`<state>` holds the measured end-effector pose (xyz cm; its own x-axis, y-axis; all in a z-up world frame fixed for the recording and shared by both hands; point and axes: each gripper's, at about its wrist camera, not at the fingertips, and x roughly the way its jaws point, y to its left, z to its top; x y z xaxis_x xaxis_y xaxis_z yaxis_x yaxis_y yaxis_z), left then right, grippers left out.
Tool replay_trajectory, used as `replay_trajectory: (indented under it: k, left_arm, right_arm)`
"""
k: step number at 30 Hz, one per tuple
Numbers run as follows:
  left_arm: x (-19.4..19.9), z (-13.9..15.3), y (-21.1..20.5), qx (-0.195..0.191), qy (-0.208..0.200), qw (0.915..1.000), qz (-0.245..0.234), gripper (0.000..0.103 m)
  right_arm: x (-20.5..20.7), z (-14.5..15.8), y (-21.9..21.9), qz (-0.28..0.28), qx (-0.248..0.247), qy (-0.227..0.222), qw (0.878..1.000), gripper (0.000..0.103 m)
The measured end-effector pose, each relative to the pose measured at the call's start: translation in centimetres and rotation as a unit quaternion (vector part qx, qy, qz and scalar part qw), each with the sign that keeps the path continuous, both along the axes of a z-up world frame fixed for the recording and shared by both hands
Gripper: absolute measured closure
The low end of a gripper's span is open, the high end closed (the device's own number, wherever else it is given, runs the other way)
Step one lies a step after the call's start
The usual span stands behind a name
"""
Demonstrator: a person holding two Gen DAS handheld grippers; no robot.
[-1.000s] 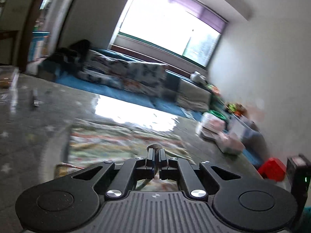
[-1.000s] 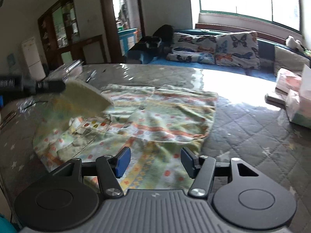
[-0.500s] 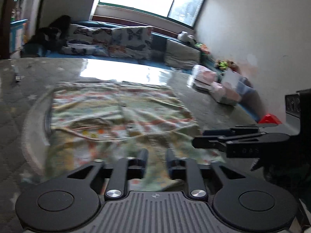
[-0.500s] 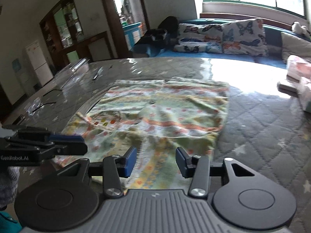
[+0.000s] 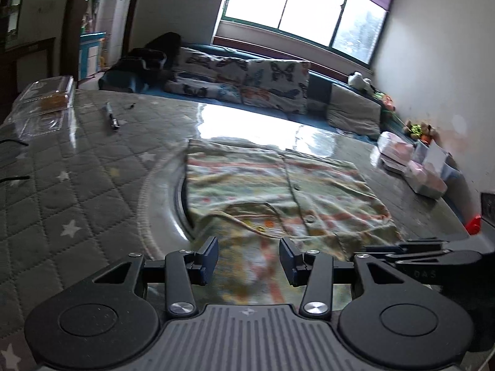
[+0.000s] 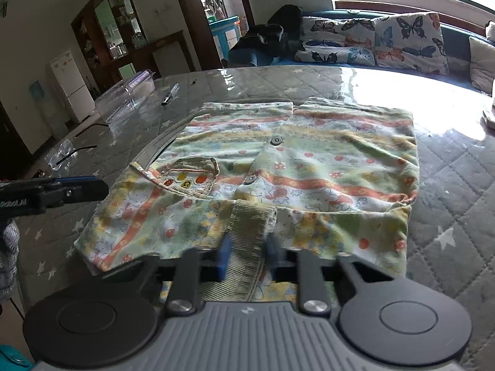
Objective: Fold clothes
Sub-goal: 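Lay the held sleeve across the shirt body with the left tool, open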
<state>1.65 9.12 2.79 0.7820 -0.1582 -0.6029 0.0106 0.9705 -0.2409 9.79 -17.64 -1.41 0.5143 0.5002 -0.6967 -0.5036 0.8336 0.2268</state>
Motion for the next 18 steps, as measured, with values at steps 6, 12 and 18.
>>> replay_trajectory:
  k: [6, 12, 18]
  left_arm:
    - [0.4, -0.2, 0.1, 0.008, -0.001, 1.0000, 0.002, 0.055]
    - [1.0, -0.9, -0.3, 0.028, 0.002, 0.9996, -0.002, 0.057]
    - [1.7, -1.4, -0.3, 0.046, 0.008, 0.9989, 0.002, 0.059]
  right_arm:
    - [-1.2, 2.8, -0.7, -0.008, -0.005, -0.047, 0.999, 0.096]
    - [-1.5, 4.2, -2.1, -0.039, -0.030, -0.067, 0.997, 0.096]
    - [-1.0, 2.3, -2.7, -0.056, -0.052, -0.042, 0.996, 0.095]
